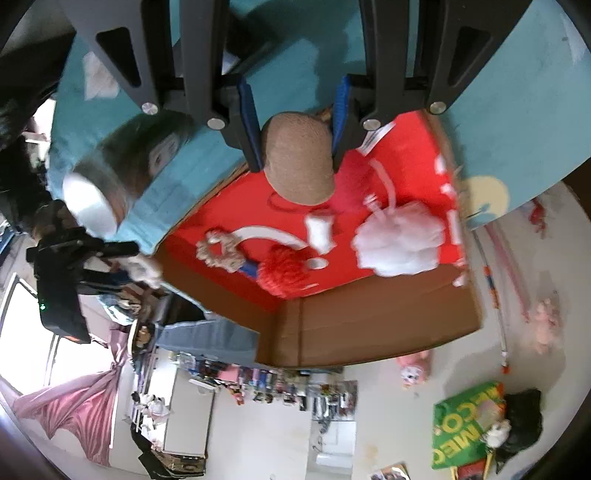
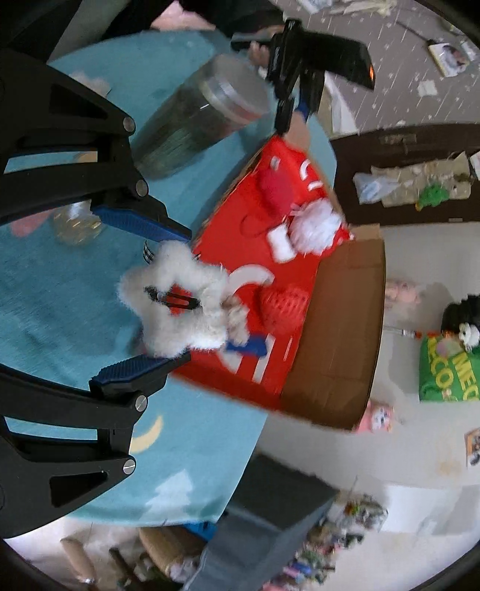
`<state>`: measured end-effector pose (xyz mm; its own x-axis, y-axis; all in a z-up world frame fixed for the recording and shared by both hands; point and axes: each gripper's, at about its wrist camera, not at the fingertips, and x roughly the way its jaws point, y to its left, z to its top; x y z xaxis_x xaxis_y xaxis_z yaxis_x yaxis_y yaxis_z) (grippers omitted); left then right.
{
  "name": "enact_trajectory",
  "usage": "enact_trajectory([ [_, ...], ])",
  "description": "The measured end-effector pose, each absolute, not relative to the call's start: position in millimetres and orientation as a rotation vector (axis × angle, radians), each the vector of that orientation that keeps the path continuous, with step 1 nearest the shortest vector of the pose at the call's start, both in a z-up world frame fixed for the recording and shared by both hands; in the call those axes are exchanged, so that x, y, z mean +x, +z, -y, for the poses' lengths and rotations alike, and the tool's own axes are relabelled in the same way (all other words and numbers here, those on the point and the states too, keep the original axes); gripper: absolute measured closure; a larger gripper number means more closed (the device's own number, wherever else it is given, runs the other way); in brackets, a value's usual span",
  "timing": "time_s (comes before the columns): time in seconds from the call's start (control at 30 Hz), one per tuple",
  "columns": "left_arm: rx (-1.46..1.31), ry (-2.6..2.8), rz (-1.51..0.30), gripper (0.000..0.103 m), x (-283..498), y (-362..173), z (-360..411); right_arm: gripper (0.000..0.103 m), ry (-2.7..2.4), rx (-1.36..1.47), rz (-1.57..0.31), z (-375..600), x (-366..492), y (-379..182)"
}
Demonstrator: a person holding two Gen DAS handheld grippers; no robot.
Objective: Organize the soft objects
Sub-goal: 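Carry the tan sponge and white fluffy star into the box and release both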
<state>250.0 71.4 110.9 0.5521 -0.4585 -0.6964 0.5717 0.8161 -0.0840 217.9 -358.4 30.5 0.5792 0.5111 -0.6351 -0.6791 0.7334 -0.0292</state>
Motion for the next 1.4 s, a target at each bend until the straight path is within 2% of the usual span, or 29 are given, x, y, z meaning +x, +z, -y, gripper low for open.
enact_trajectory([
  [0.27,0.187,-0.695,-0.898,0.066,294.1,107.9,-24.6,0.047,0.876,-0.284,-0.722,315.5,255.8,41.9],
  [0.77,0.298,-0.662,-1.072,0.065,342.9,78.3,6.0,0.047,0.934,-0.451,-0.922,256.4,316.1,12.7],
  [1.33,0.304,-0.617,-1.124,0.062,356.2,61.0,8.3,0.046,0.811,-0.484,-1.049,229.7,347.6,-16.7],
  [1.4,0.305,-0.616,-1.124,0.059,356.1,61.1,7.9,0.046,0.808,-0.492,-1.047,227.5,348.3,-17.8],
])
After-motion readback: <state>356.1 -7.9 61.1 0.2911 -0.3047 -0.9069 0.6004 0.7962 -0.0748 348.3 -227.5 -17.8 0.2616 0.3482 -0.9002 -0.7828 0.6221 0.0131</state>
